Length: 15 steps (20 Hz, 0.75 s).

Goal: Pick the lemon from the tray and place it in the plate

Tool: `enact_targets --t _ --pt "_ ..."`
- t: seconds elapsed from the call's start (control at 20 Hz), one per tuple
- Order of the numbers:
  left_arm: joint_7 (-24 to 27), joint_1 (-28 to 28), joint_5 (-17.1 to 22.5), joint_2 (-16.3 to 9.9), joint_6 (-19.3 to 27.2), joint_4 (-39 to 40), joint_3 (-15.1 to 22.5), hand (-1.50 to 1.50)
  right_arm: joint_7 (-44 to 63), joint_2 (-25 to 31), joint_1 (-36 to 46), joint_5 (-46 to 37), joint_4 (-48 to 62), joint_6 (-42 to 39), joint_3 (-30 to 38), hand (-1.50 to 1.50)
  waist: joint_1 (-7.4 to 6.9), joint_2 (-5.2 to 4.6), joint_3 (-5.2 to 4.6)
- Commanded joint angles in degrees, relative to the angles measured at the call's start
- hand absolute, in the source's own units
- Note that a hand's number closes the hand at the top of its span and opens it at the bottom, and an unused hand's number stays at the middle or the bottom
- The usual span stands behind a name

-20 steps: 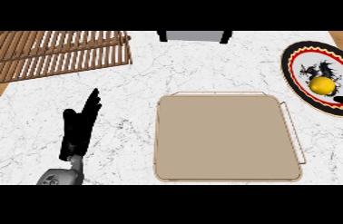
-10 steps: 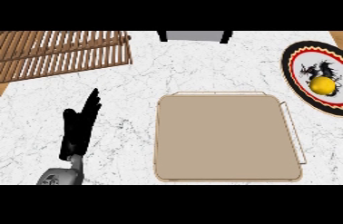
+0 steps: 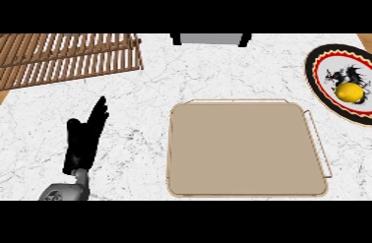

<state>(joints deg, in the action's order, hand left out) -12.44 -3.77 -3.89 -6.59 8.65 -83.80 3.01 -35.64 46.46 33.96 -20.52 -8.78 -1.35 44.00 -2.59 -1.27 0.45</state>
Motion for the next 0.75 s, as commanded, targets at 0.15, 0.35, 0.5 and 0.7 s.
enact_targets --t 0.15,0.35,0.5,0.7 --pt "1.82 0.36 0.36 0.16 -0.82 1.43 -0.23 0.00 0.43 0.22 -0.77 1.48 0.02 3.64 1.49 -1.50 -0.21 -0.02 0.01" --pt "0.89 -0.34 -0.11 0.41 0.18 1.69 -0.62 0.00 -0.86 -0.24 -3.20 1.78 0.20 5.27 1.83 -1.50 0.12 -0.02 0.03" --pt "-0.20 -0.27 0.56 -0.81 -1.30 0.33 -0.83 0.00 0.80 2.69 -3.66 1.49 0.49 3.21 1.61 -1.50 -0.29 -0.06 0.09" --pt "-0.33 0.41 0.43 0.22 -0.65 -0.10 -0.36 0.00 -0.89 2.43 -5.93 1.41 0.42 4.27 1.62 -1.50 -0.23 -0.06 0.14"
